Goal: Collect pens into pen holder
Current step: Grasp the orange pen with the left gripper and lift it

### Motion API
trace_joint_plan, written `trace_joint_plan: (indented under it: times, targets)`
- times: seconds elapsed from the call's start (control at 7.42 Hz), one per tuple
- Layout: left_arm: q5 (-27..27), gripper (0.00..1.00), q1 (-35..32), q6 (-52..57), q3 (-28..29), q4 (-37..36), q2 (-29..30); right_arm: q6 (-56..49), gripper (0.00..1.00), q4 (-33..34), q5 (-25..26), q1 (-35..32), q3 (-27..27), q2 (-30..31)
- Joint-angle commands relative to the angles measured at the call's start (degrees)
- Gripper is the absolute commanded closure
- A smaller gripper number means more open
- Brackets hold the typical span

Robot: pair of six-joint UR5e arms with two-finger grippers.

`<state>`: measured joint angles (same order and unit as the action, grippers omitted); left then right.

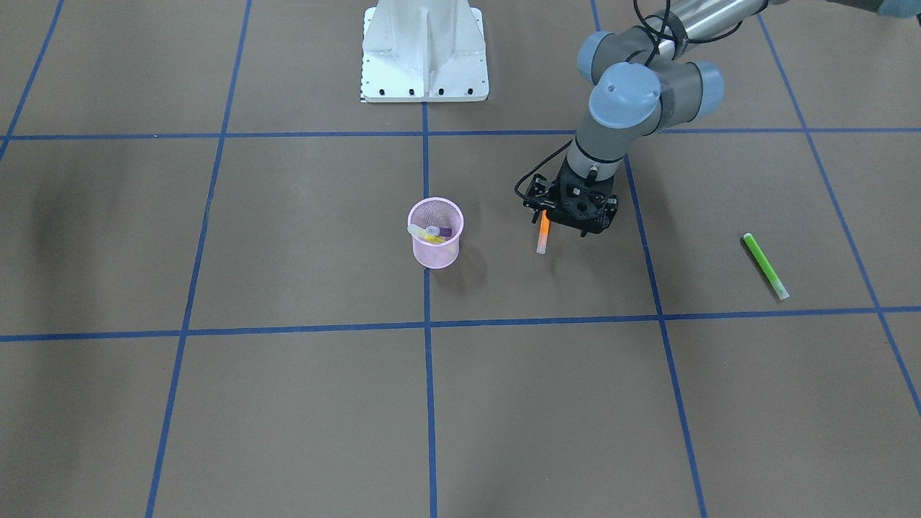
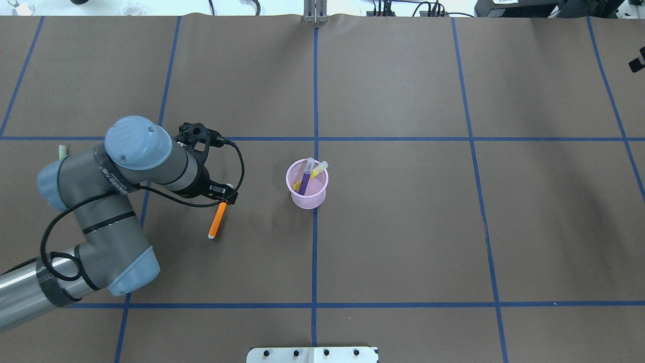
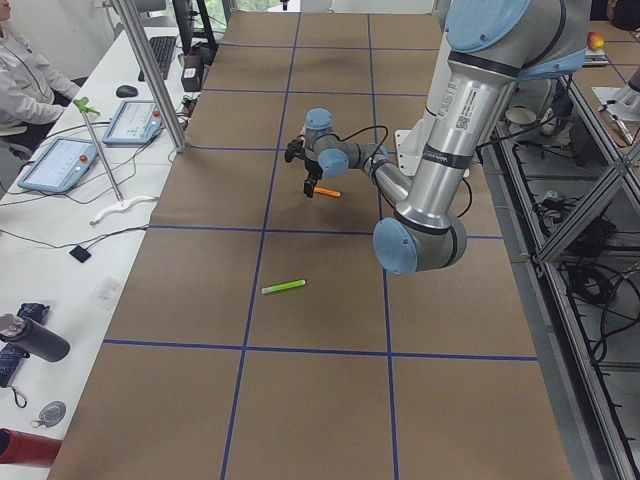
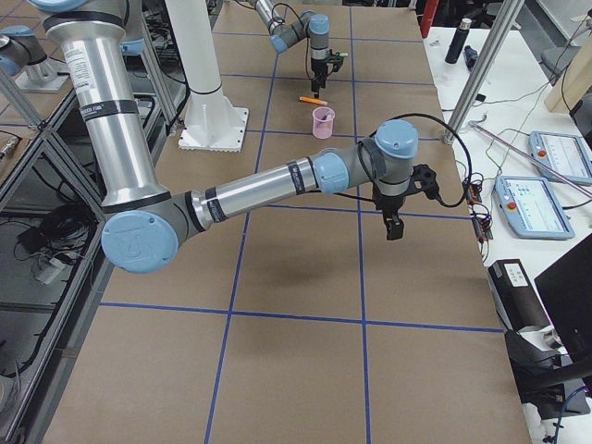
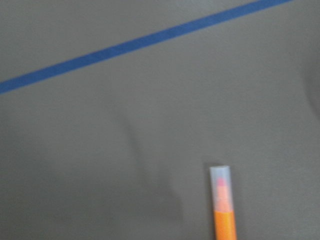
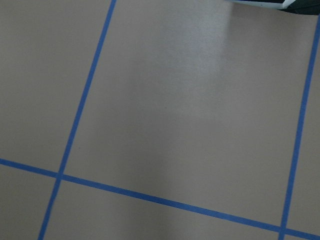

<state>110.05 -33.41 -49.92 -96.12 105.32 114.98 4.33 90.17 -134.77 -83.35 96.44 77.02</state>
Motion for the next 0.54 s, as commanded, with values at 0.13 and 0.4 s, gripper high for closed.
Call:
trace_joint_plan:
  times: [0.13, 0.4]
  targets:
    - [-0.6, 0.52, 0.7, -0.8, 3.1, 0.1, 2.3, -1.7, 0.0, 0.0, -0.2, -0.8, -0.2, 0.8]
    - [-0.5, 0.76, 0.6, -0.4, 3.1, 0.0, 2.2, -1.7, 0.0, 0.0, -0.1, -0.8, -0.2, 0.7]
